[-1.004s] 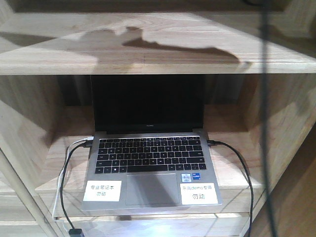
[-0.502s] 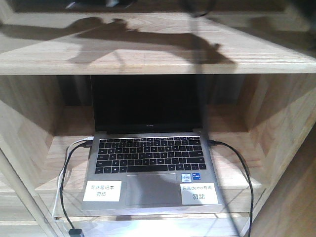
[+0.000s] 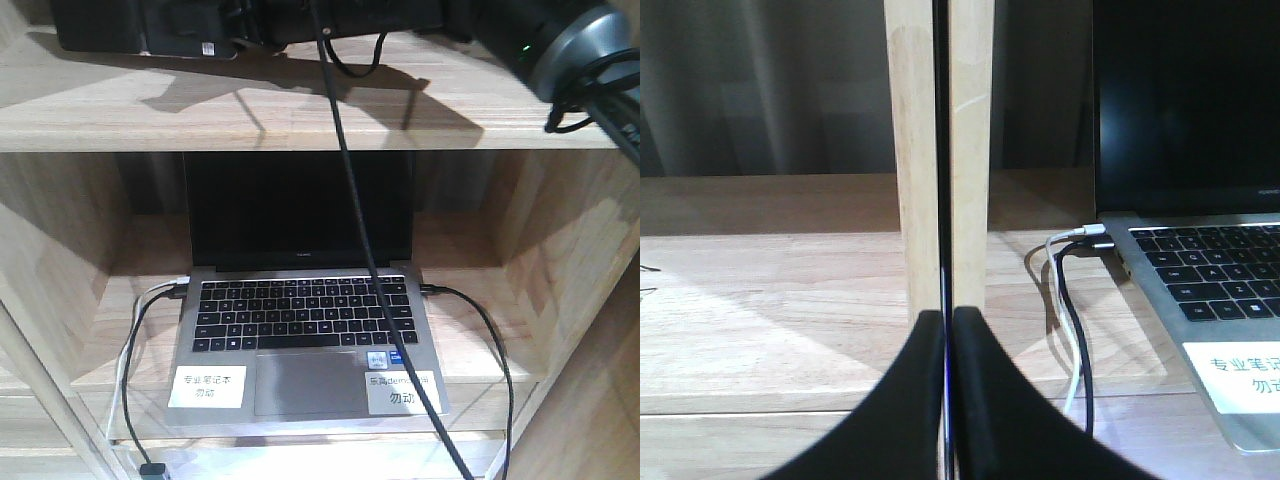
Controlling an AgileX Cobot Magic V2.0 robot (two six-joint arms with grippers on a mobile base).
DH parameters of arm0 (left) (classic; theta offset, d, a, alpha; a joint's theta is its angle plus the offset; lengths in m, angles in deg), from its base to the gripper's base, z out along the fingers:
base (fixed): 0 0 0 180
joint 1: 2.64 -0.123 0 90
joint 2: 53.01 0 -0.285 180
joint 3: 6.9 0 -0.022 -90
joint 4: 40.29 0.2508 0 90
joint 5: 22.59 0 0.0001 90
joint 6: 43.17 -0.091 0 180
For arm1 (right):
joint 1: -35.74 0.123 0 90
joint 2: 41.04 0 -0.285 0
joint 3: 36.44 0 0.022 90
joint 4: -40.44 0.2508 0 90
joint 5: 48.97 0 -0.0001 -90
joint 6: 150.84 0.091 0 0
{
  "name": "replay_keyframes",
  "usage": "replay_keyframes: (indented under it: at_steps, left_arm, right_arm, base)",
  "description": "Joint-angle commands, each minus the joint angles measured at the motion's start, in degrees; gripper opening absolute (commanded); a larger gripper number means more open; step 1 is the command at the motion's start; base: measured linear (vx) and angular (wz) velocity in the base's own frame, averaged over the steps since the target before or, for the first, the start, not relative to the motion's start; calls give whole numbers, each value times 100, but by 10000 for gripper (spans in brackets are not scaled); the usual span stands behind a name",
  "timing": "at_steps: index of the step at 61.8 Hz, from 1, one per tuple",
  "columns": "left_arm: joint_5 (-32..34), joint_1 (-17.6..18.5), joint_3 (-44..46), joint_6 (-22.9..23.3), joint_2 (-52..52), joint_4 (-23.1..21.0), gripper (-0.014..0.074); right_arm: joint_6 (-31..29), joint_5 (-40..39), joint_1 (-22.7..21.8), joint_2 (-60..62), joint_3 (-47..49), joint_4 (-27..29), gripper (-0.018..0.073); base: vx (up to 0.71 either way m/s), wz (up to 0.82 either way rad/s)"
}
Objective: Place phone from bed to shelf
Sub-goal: 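Raise the right gripper with the phone over the upper shelf surface, then lower the phone flat onto the upper shelf and open the right gripper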
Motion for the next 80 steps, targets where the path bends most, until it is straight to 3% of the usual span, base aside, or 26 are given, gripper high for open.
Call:
replay_keyframes:
  at_steps: [1,14,35,43,63,69,80]
  left_arm:
    - [417,7,-13,22,-31,-56,1]
    - [417,7,-13,22,-31,-56,1]
    - [417,7,-13,22,-31,-56,1]
    - [417,7,-13,22,-31,-56,1]
    - [417,7,-13,22,-31,-56,1]
    - [417,7,-13,22,-31,-56,1]
    - [417,7,-13,22,-31,-56,1]
  right_arm:
    - [23,-402,-13,274,190,404,-1]
    - [137,-403,-13,172,185,326,4]
    - [348,-419,-13,175,185,-349,68]
    - [568,-446,-13,175,185,-593,151]
    - [1393,-733,-13,175,185,-1313,553]
    - [1569,-784,-13,189,185,-1550,601]
    - [1638,-791,-29,287,190,-1882,591]
  base:
    - [0,0]
    - [0,0]
    - [0,0]
    - [0,0]
    - [0,0]
    - [0,0]
    - [0,0]
